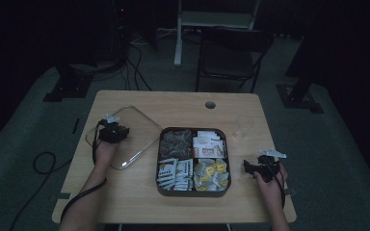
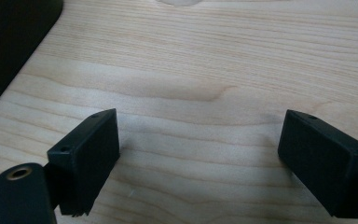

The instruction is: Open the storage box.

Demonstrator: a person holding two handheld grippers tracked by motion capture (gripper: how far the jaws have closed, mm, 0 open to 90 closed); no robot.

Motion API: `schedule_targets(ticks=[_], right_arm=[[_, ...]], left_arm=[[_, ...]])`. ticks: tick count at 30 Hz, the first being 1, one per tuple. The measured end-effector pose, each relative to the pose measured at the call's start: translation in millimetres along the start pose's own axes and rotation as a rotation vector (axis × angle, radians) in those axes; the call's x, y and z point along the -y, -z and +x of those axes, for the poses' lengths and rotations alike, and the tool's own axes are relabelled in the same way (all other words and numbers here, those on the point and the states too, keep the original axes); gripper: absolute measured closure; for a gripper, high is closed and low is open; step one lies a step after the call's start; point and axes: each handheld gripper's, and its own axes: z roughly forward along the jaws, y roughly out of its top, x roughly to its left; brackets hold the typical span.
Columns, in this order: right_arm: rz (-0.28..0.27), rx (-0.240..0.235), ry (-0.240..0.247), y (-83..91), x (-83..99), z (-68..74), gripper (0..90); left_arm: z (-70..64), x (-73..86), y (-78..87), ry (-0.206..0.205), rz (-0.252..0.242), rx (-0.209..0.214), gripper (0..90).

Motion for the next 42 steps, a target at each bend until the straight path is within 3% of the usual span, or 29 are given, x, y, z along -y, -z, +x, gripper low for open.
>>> schedule_targets(ticks=[8, 11, 14, 20, 25, 33, 37, 42], right_arm=[[0.0, 0.0, 0.0, 0.0, 0.0, 0.0, 12.2], [0.0, 0.0, 0.0, 0.0, 0.0, 0.0, 12.2], [0.0, 0.0, 0.0, 0.0, 0.0, 0.0, 12.3], [0.0, 0.0, 0.0, 0.0, 0.0, 0.0, 12.2], [0.0, 0.0, 0.0, 0.0, 0.0, 0.0, 12.2], [0.0, 0.0, 0.0, 0.0, 0.0, 0.0, 12.2], [0.0, 0.0, 0.0, 0.0, 0.0, 0.0, 12.2], [0.0, 0.0, 0.0, 0.0, 0.0, 0.0, 12.2]], left_arm=[[-3.5, 1.1, -5.0, -0.031, 0.02, 0.01, 59.3], [-0.5, 1.4, -4.0, -0.006, 0.022, 0.04, 58.1], [1.0, 2.0, -0.4, 0.001, 0.013, 0.053, 46.9], [4.4, 3.7, 10.4, 0.011, -0.009, 0.079, 34.3], [5.4, 3.2, 20.1, 0.032, -0.053, 0.143, 21.1], [-3.5, 8.5, 32.3, -0.03, -0.049, 0.214, 14.2], [-6.9, 12.2, 34.5, -0.055, 0.012, 0.216, 0.3], [-10.4, 19.1, 39.5, -0.082, 0.002, 0.254, 0.3]])
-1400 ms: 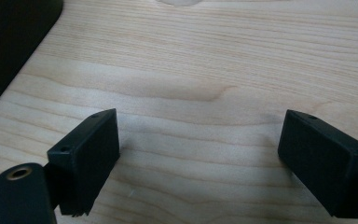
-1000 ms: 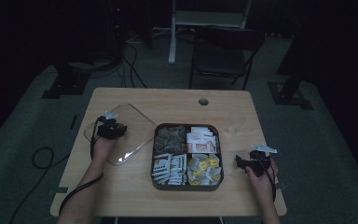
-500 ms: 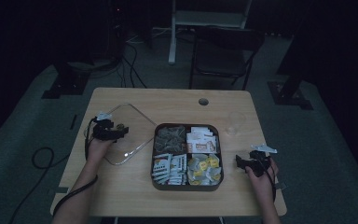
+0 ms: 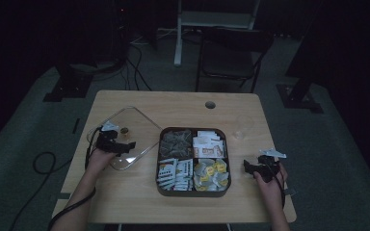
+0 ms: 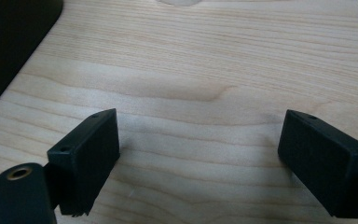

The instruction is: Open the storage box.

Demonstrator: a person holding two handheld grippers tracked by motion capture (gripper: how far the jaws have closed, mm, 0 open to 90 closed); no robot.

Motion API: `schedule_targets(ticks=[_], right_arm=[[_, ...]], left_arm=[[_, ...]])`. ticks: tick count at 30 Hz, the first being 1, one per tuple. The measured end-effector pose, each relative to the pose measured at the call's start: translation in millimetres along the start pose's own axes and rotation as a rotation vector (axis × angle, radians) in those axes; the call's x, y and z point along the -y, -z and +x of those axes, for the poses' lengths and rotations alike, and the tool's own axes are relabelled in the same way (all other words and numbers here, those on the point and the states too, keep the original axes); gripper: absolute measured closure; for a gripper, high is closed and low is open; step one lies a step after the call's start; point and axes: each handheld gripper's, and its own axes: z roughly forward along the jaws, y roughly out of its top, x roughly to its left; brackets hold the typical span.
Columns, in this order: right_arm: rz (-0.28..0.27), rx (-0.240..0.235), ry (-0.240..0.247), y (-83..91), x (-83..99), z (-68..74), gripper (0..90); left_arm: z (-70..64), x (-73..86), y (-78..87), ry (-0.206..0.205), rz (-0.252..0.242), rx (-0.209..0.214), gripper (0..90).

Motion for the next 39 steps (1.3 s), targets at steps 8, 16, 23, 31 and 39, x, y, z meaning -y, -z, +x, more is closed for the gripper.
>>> schedule_targets(ticks=[8, 16, 23, 31, 39], right_arm=[[0.0, 0.0, 0.0, 0.0, 0.0, 0.0, 12.2], [0.0, 0.0, 0.0, 0.0, 0.0, 0.0, 12.2], [0.0, 0.0, 0.0, 0.0, 0.0, 0.0, 12.2], [0.001, -0.003, 0.005, 0.0, 0.0, 0.2, 12.3], [0.001, -0.022, 0.023, -0.1, -0.2, -0.4, 12.3]], left_arm=[[-11.4, 9.8, 11.7, -0.08, -0.049, 0.062, 0.3], [-33.0, 19.9, 17.9, -0.172, -0.068, 0.107, 0.3], [-54.9, 31.3, 19.8, -0.251, -0.028, 0.18, 0.3], [-75.5, 40.9, 21.5, -0.323, -0.052, 0.278, 0.3], [-95.8, 52.7, 17.4, -0.376, -0.021, 0.314, 0.3]])
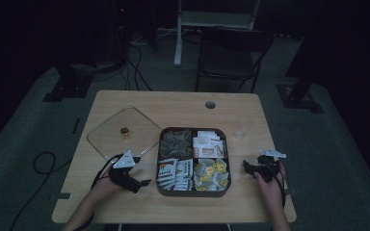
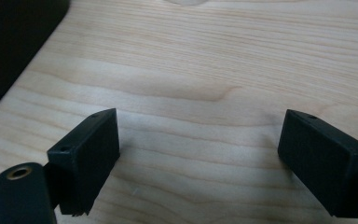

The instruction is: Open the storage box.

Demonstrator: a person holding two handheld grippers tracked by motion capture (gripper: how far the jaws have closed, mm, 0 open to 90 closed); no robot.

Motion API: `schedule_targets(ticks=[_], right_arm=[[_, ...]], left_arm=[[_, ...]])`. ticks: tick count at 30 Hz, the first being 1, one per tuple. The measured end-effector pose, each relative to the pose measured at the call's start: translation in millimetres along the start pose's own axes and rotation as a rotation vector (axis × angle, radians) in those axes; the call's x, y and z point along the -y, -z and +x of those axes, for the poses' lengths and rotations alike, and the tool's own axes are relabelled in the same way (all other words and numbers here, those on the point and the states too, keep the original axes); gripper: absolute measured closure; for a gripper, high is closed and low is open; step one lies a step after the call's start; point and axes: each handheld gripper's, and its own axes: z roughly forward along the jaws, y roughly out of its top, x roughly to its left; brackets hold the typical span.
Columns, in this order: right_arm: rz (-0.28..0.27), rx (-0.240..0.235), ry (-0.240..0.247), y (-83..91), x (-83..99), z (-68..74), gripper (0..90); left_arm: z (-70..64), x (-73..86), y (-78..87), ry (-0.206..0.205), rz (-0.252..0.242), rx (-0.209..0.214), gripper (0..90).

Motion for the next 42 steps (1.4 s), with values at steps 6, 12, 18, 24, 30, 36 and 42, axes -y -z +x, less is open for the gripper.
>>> schedule_targets(ticks=[6, 12, 18, 24, 30, 36, 42], right_arm=[[0.001, -0.013, 0.012, 0.6, 0.5, -1.0, 12.3], [0.001, -0.049, 0.049, 0.4, 0.3, -2.9, 12.3], [0.003, -0.076, 0.074, 2.6, 2.4, -0.3, 12.3], [0.002, -0.11, 0.106, 3.8, 3.7, 1.4, 12.3], [0.001, -0.095, 0.093, 3.2, 3.2, 3.4, 12.1], [0.001, -0.097, 0.093, 2.9, 2.9, 3.5, 12.2], [0.0, -0.097, 0.094, 2.9, 2.9, 3.5, 12.1]], left_arm=[[-9.6, 6.9, -6.0, -0.018, 0.012, -0.032, 0.3], [-16.5, 10.9, -9.8, -0.025, 0.042, -0.022, 0.4], [-21.3, 11.9, -12.6, -0.017, 0.121, 0.001, 0.4], [-27.9, 12.2, -14.7, -0.055, 0.163, -0.012, 0.3], [-32.4, 11.8, -15.9, -0.016, 0.16, -0.052, 0.3], [-34.3, 11.5, -16.2, -0.002, 0.161, -0.069, 0.3], [-34.8, 11.6, -16.2, 0.003, 0.16, -0.073, 0.3]])
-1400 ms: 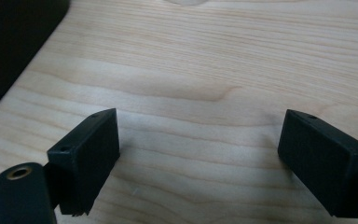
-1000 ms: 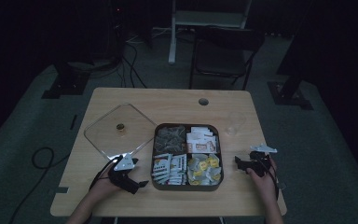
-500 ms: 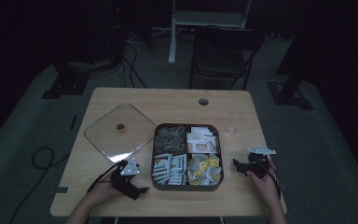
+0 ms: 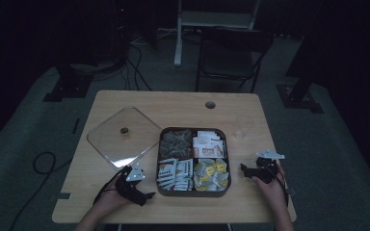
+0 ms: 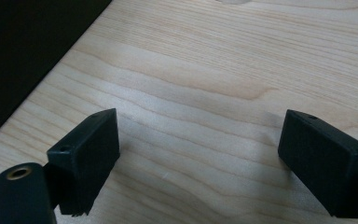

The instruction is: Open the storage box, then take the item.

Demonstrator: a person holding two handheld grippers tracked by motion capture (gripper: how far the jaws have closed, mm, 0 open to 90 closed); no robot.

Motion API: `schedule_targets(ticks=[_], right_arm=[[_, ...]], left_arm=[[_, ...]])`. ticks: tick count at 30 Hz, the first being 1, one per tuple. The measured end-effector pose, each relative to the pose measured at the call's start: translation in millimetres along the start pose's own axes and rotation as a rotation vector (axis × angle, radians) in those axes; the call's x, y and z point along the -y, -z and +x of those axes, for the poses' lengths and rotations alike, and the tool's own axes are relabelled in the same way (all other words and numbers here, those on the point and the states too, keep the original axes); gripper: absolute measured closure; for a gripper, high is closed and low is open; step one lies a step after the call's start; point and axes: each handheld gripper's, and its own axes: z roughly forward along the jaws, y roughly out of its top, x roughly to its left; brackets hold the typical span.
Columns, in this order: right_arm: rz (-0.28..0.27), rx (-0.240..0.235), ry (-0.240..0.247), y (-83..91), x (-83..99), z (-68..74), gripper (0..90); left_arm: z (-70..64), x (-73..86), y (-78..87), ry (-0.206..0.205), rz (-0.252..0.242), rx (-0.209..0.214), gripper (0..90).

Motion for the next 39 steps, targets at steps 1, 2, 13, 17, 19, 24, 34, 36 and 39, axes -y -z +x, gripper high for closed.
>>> schedule_targets(ticks=[1, 2, 13, 17, 19, 24, 34, 36, 39], right_arm=[[0.0, 0.0, 0.0, 0.0, 0.0, 0.1, 12.2], [0.0, 0.0, 0.0, 0.0, 0.0, 0.0, 12.2], [-0.005, -0.018, -0.004, 5.4, 4.1, 6.6, 13.5], [-0.01, -0.066, -0.004, 11.3, 3.7, 10.1, 13.5], [-0.03, -0.086, 0.005, 17.2, 0.2, 13.2, 13.5], [-0.09, -0.136, 0.015, 33.9, -13.5, 21.6, 13.5], [-0.175, -0.232, 0.073, 53.0, -38.8, 47.6, 13.6], [-0.188, -0.255, 0.094, 54.4, -43.2, 54.1, 13.6], [-0.198, -0.288, 0.123, 55.7, -49.5, 64.2, 13.7]], left_arm=[[0.0, 0.0, 0.0, 0.0, 0.0, 0.0, 0.3], [0.0, 0.0, 0.0, 0.0, 0.0, 0.0, 0.3], [-0.3, 0.2, 0.1, 0.003, 0.0, -0.002, 0.3], [-0.3, 0.1, 0.1, 0.002, 0.0, -0.002, 0.3], [-0.3, 0.2, 0.1, 0.003, -0.001, -0.002, 0.3], [-0.3, 0.2, 0.1, 0.003, -0.001, -0.002, 0.3], [-0.3, 0.2, 0.1, 0.003, 0.0, -0.002, 0.3], [-0.3, 0.1, 0.1, 0.002, 0.0, -0.002, 0.3], [-0.2, 0.1, 0.1, 0.002, 0.0, -0.002, 0.3]])
